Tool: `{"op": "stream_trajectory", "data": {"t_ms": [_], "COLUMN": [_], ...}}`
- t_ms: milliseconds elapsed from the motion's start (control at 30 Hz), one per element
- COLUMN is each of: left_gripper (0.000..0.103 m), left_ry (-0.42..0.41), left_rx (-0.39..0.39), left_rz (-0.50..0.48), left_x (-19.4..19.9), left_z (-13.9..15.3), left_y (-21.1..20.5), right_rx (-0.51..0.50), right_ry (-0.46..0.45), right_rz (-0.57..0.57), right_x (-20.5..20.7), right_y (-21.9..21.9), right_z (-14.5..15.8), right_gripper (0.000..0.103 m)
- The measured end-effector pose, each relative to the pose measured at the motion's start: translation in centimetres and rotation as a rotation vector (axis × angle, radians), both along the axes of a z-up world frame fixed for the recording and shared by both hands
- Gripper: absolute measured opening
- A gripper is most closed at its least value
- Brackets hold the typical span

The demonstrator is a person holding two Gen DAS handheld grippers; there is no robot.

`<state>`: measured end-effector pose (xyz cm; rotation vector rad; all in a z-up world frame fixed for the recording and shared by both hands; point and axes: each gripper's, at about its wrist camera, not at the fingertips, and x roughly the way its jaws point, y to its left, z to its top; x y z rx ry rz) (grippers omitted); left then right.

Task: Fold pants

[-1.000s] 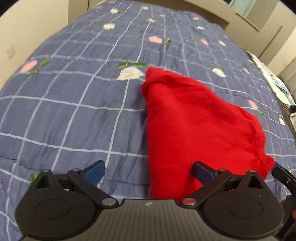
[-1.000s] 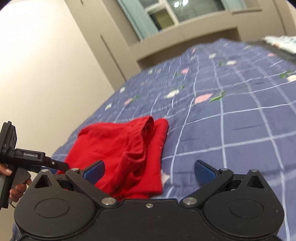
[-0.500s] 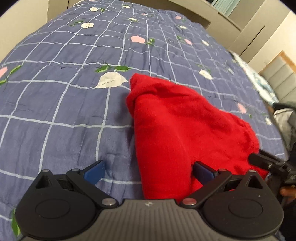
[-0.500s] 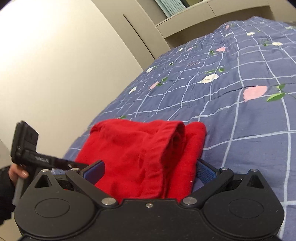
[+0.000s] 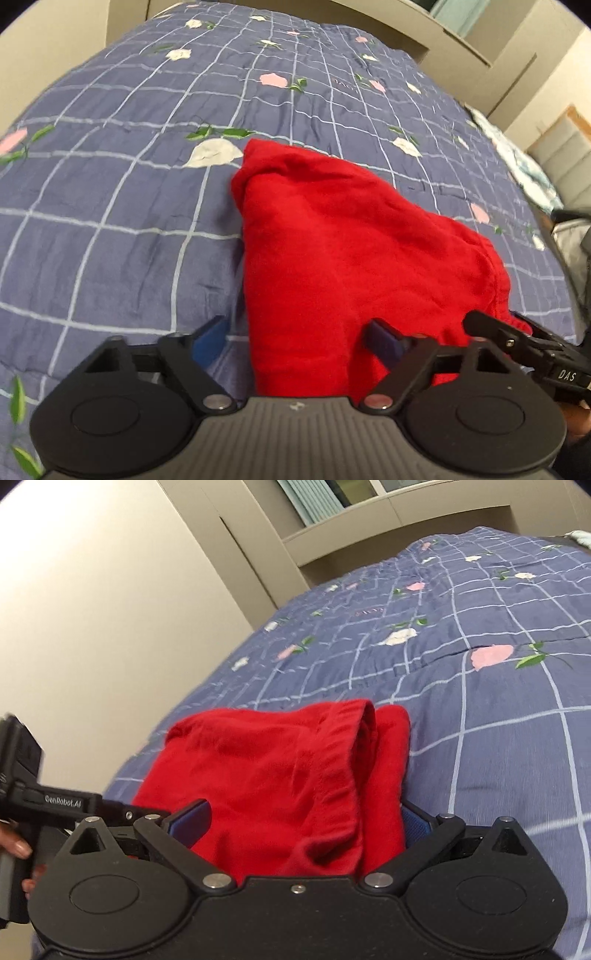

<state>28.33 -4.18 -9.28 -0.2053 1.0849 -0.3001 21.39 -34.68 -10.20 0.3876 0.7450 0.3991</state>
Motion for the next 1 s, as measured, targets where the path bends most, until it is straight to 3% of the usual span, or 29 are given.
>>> {"op": "stream_trajectory", "data": {"t_ms": [133,200,300,400,767,1000], "left_gripper": [0.054,0.050,0.042,0.036,0.035,0.035], "left_ry": [0.020,0.031,0.024,0.006,-0.118,-0.149], "left_rx": [-0.016,-0.011,0.001,0.021,0.144,0.179], "left_rz": [0.015,0.029,0.018,-0.019,-0.012,0.032], "left_x": [0.1,0.2,-0.2,-0.9,-5.5,-8.2], "left_z": [0.7,0.9,1.5,3.0,10.0,12.2], "left_y": [0.0,0.1,0.1,0.4,6.4,11.2], "right_rx": [-0.113,-0.121,-0.046,0.034,0.108,0.142], "right_ry": [0.027,0.051,0.092,0.081,-0.038,-0.076], "right_rz": [-0.054,-0.110,-0.213,-0.264,-0.118,-0.031], "right_x": [-0.4,-0.6,-1.2,-2.6,-6.2,-8.1], "right_y": [1.5,1.5,0.5,0.4,7.2,11.9], "right_z": [0.5,0.7,0.8,1.6,6.8,9.0], "right_gripper": [0.082,0.061,0.038,0.029,0.025,0.025]}}
